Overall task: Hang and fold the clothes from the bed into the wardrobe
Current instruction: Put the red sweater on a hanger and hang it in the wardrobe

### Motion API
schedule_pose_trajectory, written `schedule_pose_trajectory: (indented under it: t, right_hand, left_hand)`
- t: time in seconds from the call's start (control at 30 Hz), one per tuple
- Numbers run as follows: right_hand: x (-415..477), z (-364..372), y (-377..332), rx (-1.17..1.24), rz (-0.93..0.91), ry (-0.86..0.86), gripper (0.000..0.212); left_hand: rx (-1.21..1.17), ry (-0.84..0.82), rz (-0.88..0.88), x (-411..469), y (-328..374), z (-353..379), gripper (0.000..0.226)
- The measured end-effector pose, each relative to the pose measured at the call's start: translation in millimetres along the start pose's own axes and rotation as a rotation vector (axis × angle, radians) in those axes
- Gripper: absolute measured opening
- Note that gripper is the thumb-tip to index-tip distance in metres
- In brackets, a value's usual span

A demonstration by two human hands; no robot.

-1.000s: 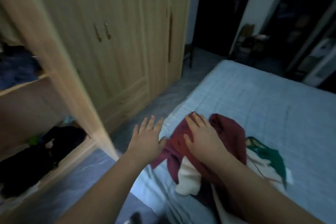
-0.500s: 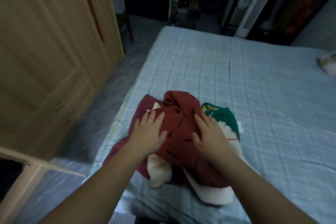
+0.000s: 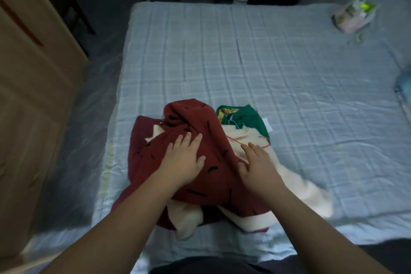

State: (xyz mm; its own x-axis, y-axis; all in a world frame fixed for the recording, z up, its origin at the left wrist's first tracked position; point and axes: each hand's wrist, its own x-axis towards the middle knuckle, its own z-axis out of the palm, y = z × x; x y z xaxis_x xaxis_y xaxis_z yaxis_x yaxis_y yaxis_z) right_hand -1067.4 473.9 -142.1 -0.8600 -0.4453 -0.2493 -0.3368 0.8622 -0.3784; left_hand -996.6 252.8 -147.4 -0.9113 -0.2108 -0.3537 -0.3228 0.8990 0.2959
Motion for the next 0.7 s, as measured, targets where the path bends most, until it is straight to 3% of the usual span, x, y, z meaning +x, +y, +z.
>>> schedule_pose_trajectory:
  t: [0.13, 0.27, 0.43, 0.53, 0.7]
  right_hand:
    - [16, 7, 48, 0.053, 0.092, 0.008, 0.061]
    - [30, 22, 91, 0.096, 0.175, -0.091, 0.064]
    - [64, 46, 128, 0.187, 0.339, -0.183, 0.05]
    - [78, 65, 144, 0.235, 0.406, -0.254, 0.052]
    - [76, 93, 165, 0.227, 0.451, -0.328, 0.058]
  left_hand:
    - [0.046, -0.062, 0.058, 36, 26, 13, 0.07]
    - [0.065, -0.12, 0.08, 71, 49, 30, 0.071]
    - [0.006, -0.167, 0.251, 118, 78, 61, 0.066]
    - [0.001, -0.246, 0.322, 137, 92, 90, 0.065]
    - [0.221, -0.432, 0.336, 138, 95, 139, 0.065]
